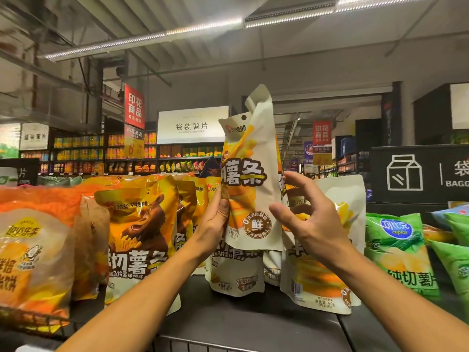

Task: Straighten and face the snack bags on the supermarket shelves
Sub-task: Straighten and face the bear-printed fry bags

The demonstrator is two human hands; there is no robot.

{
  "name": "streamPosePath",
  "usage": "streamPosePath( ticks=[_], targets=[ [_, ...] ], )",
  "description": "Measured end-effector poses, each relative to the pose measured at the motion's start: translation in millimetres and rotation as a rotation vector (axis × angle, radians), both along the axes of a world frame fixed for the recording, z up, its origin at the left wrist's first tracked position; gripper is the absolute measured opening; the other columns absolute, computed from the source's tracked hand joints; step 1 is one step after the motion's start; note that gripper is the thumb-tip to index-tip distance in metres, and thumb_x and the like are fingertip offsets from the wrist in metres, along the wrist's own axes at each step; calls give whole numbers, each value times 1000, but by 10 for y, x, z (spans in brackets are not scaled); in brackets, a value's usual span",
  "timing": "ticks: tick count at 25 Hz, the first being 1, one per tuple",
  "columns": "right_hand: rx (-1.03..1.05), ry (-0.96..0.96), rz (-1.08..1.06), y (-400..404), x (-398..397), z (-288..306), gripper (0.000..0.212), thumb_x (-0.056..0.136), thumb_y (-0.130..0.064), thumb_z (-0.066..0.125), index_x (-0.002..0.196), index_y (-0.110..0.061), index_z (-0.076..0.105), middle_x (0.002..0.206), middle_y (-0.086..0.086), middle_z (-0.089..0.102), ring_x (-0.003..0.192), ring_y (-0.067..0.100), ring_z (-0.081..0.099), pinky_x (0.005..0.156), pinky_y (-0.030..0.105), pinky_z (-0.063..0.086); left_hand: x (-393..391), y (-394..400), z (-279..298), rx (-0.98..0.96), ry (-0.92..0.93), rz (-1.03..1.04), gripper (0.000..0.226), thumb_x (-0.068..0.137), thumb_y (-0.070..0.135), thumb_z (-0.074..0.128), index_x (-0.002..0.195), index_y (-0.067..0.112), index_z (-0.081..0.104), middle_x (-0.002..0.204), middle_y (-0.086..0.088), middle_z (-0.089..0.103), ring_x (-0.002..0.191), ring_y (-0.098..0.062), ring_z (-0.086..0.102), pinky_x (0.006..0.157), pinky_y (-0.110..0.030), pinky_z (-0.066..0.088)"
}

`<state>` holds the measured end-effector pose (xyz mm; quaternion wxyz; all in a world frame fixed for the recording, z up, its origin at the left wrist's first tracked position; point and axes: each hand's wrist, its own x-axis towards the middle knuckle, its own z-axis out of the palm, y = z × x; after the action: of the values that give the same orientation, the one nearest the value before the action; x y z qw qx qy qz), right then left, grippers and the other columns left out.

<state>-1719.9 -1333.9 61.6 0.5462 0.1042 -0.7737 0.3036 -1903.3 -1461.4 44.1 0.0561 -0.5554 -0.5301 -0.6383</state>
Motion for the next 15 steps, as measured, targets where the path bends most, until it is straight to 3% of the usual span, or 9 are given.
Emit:
streamPosePath(
  ticks=[4,7,10,13,15],
  targets=[
    [-22,-4,8,17,-3,5,53,75,-63,66,124,-54,48,121,-22,63,107,-2,63,81,21,57,1,-19,18,21,47,17,58,96,50,38,150,32,27,141,25,49,130,7,46,99,-13,43],
    [-71,-16,21,88,-30,-7,46,84,-49,63,128,-44,51,118,-19,67,103,-2,66,85,33,60,25,-61,45,62,49,50,70,79,76,55,141,50,34,137,22,55,127,-3,53,103,-31,49],
    [-106,-64,28,139,-75,-11,40,91,-42,53,131,-42,53,120,-18,66,107,1,64,93,37,56,56,-83,68,121,66,95,70,70,80,62,133,64,35,142,16,52,127,-6,54,104,-45,49],
    [-162,-88,74,151,-117,2,28,103,-28,49,120,-49,58,123,-14,66,116,10,60,103,43,50,98,-112,99,158,151,154,69,72,81,59,134,68,31,142,29,46,128,4,50,103,-39,49],
    [-209,-74,100,178,-134,5,30,107,-20,45,120,-42,60,121,-14,69,117,10,62,104,42,50,137,-133,110,173,202,151,72,74,81,55,138,67,25,138,35,46,129,4,48,101,-33,46]
  ],
)
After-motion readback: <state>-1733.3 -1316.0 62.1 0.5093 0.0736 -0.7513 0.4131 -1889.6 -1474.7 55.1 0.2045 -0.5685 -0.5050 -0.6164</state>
